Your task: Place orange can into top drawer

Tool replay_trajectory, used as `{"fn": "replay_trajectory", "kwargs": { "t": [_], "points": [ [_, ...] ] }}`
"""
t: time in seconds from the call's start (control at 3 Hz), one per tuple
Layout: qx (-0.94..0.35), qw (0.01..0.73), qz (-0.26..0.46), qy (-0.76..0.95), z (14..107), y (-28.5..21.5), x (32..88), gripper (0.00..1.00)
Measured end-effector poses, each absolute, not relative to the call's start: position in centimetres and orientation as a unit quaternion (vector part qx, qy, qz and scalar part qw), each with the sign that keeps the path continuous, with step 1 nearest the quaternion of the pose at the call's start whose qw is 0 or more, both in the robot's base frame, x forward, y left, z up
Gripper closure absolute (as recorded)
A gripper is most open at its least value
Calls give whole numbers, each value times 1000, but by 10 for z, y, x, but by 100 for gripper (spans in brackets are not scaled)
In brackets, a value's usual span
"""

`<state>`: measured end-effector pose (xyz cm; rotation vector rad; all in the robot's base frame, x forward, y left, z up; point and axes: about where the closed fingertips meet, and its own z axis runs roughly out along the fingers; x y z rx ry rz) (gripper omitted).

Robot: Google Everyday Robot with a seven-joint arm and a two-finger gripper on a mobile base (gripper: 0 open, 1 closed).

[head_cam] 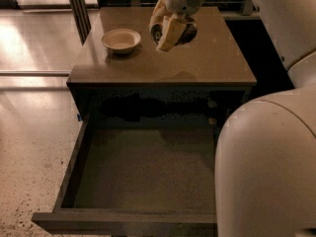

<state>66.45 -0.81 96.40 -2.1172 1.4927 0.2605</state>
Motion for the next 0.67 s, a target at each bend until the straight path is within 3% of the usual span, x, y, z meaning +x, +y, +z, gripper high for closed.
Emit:
{"fn": "replay_trajectory", "kwargs": {
  "t": [0.67],
  "points": [
    [-755, 267, 117, 588, 991, -12, 539, 100]
  ]
}}
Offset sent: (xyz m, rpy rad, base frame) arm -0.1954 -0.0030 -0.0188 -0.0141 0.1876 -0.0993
